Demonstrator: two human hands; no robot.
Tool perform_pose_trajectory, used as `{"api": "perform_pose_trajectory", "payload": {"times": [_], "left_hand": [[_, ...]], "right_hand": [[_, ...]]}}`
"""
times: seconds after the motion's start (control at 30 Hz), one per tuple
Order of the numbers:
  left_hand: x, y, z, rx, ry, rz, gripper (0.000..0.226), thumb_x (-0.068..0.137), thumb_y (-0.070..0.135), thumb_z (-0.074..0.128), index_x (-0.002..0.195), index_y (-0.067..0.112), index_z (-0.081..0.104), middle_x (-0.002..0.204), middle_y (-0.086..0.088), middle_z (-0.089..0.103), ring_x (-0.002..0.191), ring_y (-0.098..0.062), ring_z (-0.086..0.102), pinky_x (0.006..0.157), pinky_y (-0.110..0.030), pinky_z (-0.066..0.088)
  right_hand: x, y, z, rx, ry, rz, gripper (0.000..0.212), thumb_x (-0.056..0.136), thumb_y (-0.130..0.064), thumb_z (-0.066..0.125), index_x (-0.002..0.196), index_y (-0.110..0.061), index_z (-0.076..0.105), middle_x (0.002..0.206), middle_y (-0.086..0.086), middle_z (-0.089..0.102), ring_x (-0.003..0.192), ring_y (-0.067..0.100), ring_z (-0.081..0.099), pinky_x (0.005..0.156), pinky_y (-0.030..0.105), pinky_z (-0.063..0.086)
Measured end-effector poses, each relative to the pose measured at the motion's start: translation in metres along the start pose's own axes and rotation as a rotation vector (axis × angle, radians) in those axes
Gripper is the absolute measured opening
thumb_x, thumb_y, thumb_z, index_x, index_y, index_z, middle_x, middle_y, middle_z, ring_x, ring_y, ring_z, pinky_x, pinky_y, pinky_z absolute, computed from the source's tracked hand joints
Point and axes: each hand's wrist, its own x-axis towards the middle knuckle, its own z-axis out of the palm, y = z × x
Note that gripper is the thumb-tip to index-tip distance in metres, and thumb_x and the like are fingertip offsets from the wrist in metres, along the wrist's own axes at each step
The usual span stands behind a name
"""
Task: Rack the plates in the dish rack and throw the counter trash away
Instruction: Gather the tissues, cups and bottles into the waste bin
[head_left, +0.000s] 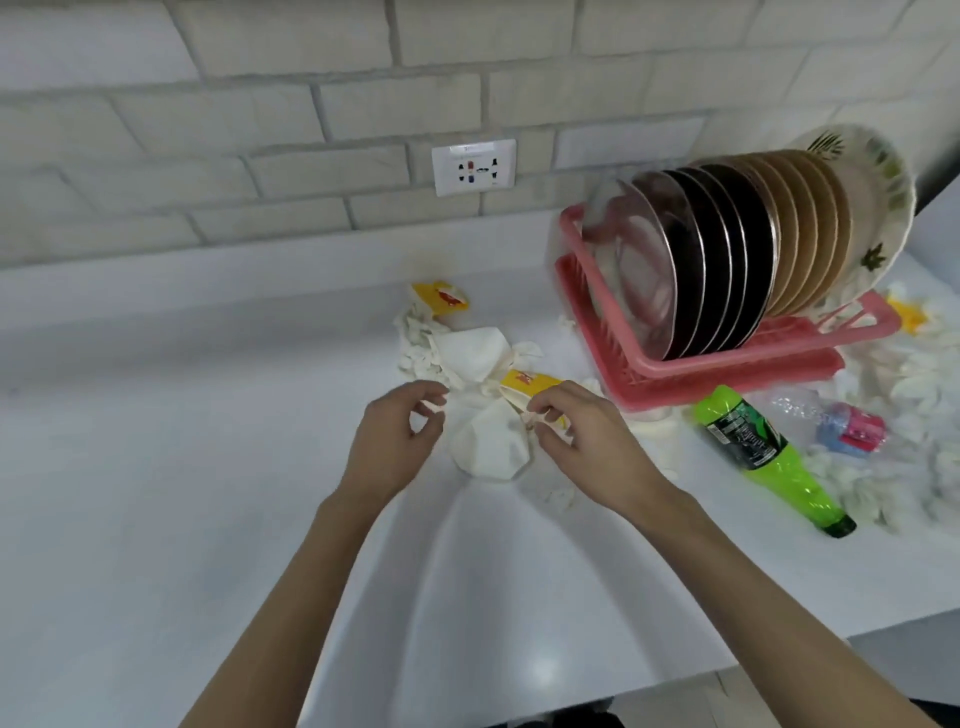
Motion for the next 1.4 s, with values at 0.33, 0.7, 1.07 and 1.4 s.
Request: {"api": "perform_pose_trajectory", "payload": {"times": [0.33,0.7,1.07,1.4], "left_hand": [[0.11,0.015,0.023,0.342,-0.255,0.136,0.068,0.086,0.03,0.071,0.146,0.02,0.041,0.143,-0.002,0.05,0.133,-0.022,0.042,0.104,-0.036,0.038],[0.146,-0.001,0.064,0.587,-0.379,0.082,0.075,0.081,0.054,0.067,0.145,0.025,0.04,0.147,0.0,0.046,0.138,-0.027,0.038,0.112,-0.045,0.027],[0.125,-0.009,0.023,0.213,-0.182,0.058,0.068,0.076,0.043,0.076,0.137,0.03,0.05,0.142,0.01,0.052,0.131,-0.018,0.045,0.107,-0.04,0.034],[0.094,-0.028,-0.031,-0.233,-0.1,-0.184,0.054,0.074,0.027,0.085,0.122,0.037,0.061,0.12,0.018,0.062,0.112,-0.006,0.057,0.096,-0.027,0.046]], "right_hand": [[0.05,0.011,-0.013,-0.092,-0.049,0.008,0.017,0.087,-0.014,0.061,0.102,-0.019,0.066,0.101,-0.006,0.058,0.091,0.013,0.058,0.073,0.025,0.045],[0.105,0.02,-0.008,-0.08,-0.079,0.044,0.015,0.087,-0.013,0.059,0.1,-0.018,0.066,0.1,-0.004,0.059,0.092,0.011,0.056,0.069,0.017,0.04],[0.183,0.013,0.007,-0.07,-0.076,0.0,0.023,0.084,-0.005,0.051,0.101,-0.008,0.065,0.098,0.007,0.065,0.088,0.021,0.061,0.079,0.031,0.048],[0.253,0.029,0.059,-0.433,-0.453,-0.025,0.064,0.086,-0.004,0.053,0.146,-0.014,0.035,0.141,0.013,0.034,0.127,0.032,0.037,0.101,0.043,0.041]]}}
